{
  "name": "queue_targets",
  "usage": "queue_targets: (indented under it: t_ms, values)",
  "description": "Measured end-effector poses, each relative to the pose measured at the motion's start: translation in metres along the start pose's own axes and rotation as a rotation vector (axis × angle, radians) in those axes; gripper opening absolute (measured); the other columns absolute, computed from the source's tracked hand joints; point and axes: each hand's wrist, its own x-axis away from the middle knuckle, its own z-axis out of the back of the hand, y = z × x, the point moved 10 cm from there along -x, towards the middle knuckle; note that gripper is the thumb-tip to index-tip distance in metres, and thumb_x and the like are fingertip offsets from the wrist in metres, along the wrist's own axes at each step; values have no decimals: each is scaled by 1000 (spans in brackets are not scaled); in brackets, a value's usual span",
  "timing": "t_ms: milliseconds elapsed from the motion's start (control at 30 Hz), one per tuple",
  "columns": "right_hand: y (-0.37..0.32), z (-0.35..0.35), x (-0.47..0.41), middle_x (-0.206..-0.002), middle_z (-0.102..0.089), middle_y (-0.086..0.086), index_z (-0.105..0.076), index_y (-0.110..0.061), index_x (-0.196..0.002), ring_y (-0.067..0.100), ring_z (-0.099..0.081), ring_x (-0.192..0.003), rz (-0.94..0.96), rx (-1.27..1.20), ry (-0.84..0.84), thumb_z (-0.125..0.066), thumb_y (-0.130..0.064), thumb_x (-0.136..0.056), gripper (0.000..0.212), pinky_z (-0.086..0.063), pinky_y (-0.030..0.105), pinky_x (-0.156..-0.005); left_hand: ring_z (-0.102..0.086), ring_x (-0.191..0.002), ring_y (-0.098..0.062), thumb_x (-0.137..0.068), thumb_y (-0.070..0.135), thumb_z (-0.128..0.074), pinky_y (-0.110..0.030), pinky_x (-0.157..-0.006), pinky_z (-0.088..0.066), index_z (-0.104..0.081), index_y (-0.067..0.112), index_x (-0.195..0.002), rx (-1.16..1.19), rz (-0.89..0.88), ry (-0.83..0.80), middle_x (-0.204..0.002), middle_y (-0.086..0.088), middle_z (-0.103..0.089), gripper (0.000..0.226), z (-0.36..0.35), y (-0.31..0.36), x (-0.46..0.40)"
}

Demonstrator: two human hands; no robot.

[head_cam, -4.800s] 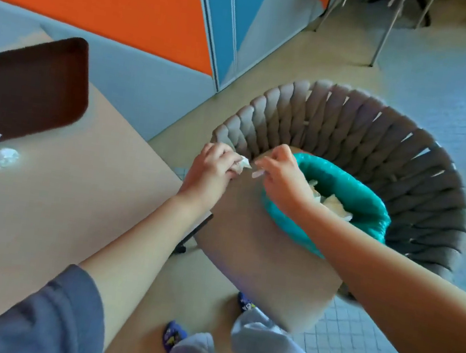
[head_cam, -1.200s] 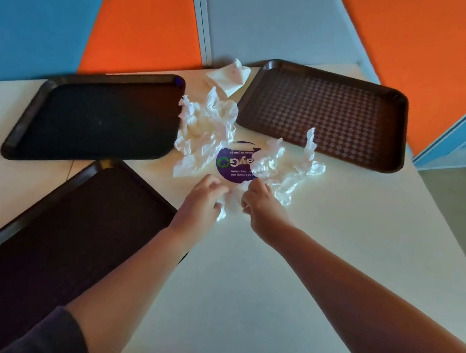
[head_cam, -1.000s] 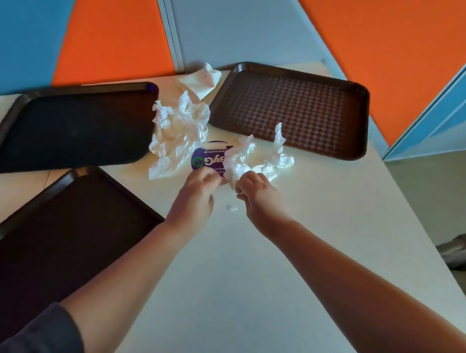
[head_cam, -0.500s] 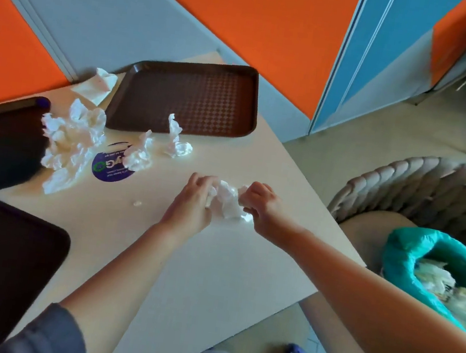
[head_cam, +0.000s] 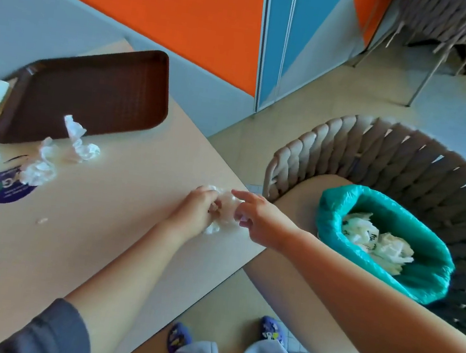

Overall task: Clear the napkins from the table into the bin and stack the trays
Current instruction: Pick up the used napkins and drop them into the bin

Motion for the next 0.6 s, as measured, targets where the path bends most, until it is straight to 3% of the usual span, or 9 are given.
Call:
queue_targets:
  t_ms: [67,133,233,367,467,533,600]
  values:
    - [21,4,10,-140,-45,14,-65,-1,-99,28,-44,-125,-41,-14,-18,-54,5,-85,19,-39,26,-97,-52,-83,-18,-75,-9,-59,-18,-63,-46,-65,5,-92,21,-14,-36,-99,-5,-50,22,-14,21,-10]
    - [37,9,19,-116,-57,16,-68,-2,-93,32,-52,-110,-55,-16,-33,-56,6,-81,19,-46,32,-91,-53,-82,-16,-78,-4,-60,-12,-62,-39,-67,7,-90,8,-31,-47,-101,-7,-51,18,-25,42,-20]
    - [64,26,38,-94,-58,18,-69,-3,-81,34,-54,-92,-72,-26,-11,-57,6,-74,17,-51,42,-79,-55,-80,-16,-81,-1,-62,-11,-63,-41,-66,9,-88,38,-79,-66,-98,-6,-51,13,-42,78,-37]
    - [116,60,76,-92,-59,22,-68,0,-78,38,-54,-91,-155,-30,35,-58,9,-70,15,-47,41,-81,-51,-80,-11,-83,2,-64,-17,-79,-37,-60,6,-108,48,-162,-22,-106,-4,-47,25,-63,135,-64]
    - [163,84,109,-98,-60,19,-68,1,-82,34,-52,-95,-272,4,89,-54,12,-71,22,-39,33,-84,-50,-102,-17,-80,5,-68,-18,-85,-36,-48,10,-127,21,-180,-19,-125,-9,-43,52,-85,177,-82]
    - [190,95,131,-97,-62,17,-69,0,-83,33,-52,-95,-343,25,119,-55,12,-72,22,-32,27,-81,-49,-106,-19,-78,7,-71,-19,-84,-38,-47,11,-123,0,-198,-19,-125,-9,-42,51,-101,202,-91]
    - [216,103,154,-97,-62,14,-68,-1,-85,31,-51,-95,-406,30,160,-55,11,-74,21,-23,19,-73,-50,-97,-16,-76,9,-74,-14,-79,-38,-51,12,-107,-38,-259,-26,-117,-7,-44,38,-121,228,-100]
